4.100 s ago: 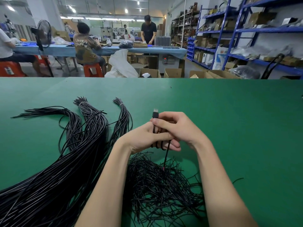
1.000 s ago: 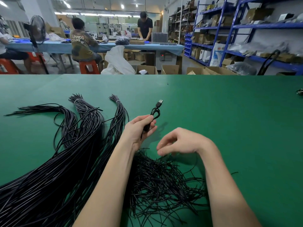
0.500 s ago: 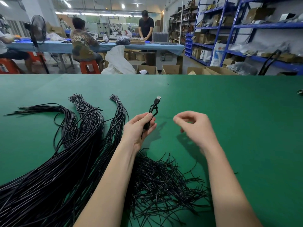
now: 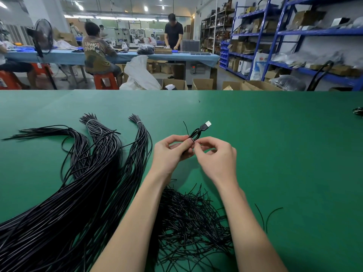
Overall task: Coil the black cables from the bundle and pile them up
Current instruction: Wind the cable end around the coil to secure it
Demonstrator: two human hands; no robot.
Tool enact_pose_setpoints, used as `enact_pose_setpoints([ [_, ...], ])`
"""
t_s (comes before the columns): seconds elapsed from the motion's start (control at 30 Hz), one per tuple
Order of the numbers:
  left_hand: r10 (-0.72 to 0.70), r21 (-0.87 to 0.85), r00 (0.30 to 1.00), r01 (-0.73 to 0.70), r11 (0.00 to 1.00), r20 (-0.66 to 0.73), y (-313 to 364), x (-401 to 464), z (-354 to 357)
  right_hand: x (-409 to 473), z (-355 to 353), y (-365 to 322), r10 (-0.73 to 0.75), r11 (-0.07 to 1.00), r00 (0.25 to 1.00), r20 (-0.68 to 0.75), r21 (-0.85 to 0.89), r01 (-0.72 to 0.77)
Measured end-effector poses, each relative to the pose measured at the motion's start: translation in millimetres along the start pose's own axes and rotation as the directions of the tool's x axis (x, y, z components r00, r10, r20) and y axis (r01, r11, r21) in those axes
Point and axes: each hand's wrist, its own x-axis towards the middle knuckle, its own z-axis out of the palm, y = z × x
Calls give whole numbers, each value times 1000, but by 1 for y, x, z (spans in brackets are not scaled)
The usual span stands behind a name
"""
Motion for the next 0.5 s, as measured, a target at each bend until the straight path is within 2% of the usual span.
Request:
enact_pose_setpoints([
  [0.2, 20, 27, 1000, -21, 999, 20, -1, -1, 1, 2, -7, -1, 194, 967, 977, 91, 150, -206],
  [0.4, 31, 32, 999, -31, 999, 27, 1, 0, -2, 1, -12, 1, 164, 982, 979, 123, 71, -173],
  [0.5, 34, 44, 999, -35, 998, 33, 1, -1, -2, 1, -11, -1, 173, 979, 978, 112, 93, -184],
])
